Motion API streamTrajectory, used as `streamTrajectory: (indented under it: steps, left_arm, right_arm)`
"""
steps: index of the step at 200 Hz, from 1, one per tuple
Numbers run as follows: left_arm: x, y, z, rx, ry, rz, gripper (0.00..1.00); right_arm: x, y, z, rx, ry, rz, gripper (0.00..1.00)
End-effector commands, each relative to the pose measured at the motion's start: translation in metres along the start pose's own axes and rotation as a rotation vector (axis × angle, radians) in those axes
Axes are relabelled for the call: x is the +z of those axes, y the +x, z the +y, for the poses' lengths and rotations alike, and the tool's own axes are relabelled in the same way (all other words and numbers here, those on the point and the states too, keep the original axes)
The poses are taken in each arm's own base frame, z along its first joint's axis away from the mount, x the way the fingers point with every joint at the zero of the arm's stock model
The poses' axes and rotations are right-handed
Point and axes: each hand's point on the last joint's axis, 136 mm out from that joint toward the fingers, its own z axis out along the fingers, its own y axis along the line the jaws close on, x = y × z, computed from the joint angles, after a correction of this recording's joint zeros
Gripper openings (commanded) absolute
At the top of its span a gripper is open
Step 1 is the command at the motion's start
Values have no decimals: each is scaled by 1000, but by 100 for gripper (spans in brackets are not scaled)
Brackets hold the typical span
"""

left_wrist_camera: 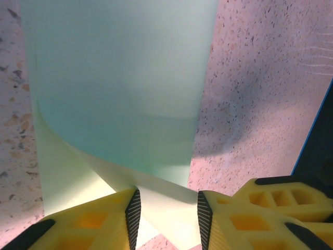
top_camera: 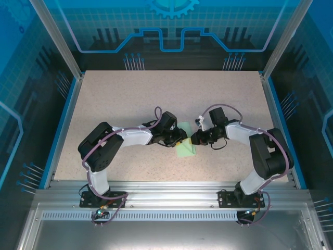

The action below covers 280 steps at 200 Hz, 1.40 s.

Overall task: Fold a paper plane with a square sheet of paper (pick it up from the middle)
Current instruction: Pick up the paper from the center of the table.

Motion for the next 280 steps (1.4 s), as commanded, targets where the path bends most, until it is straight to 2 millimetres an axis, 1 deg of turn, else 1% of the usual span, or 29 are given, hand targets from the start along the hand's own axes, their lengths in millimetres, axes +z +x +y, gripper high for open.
streamTrajectory:
  steps: [1,21,23,27,67,97,125,143,152,175,199,206,233,253,268,280]
  left_arm:
    - [-10,-1,-14,27,27,-26,40]
    - [-14,0,-15,37,35,-30,42]
    - [-15,0,-15,37,35,-30,43]
    - [-15,0,-15,38,36,-31,43]
    - [-20,6,-17,53,53,-27,44]
    - [-19,13,-19,67,56,-12,44]
    - [-23,13,-19,71,51,-30,44]
    - [-33,8,-17,77,35,-76,44]
    - [-40,6,-15,82,23,-104,44]
    - [-67,-3,-3,86,-35,-204,43]
    - [-98,-14,20,64,-107,-290,43]
    - [-107,-17,28,49,-120,-310,44]
    - [-137,-27,55,-8,-128,-358,45]
    - [-158,-30,72,-35,-134,-391,46]
    - [-173,-31,81,-51,-132,-415,47]
    - [-184,-32,88,-59,-131,-438,48]
  right_arm:
    - [-2,-1,-8,9,16,40,10]
    - [2,5,-12,24,12,74,10]
    - [1,-2,-10,12,12,62,10]
    - [0,-5,-10,9,15,59,10]
    - [3,-4,-15,18,32,89,11]
    - [-3,-4,-10,11,33,111,11]
    - [-8,-2,-8,33,52,115,10]
    - [-12,-5,6,22,31,93,7]
    - [-16,-8,18,-4,27,81,6]
    - [-29,-16,39,-56,95,42,2]
    - [-46,-30,71,-112,168,-26,1]
    - [-48,-32,81,-137,190,-36,1]
    - [-61,-50,127,-219,255,-114,1]
    - [-68,-65,155,-240,273,-177,0]
    - [-71,-75,170,-251,296,-225,0]
    - [-70,-79,181,-262,303,-249,0]
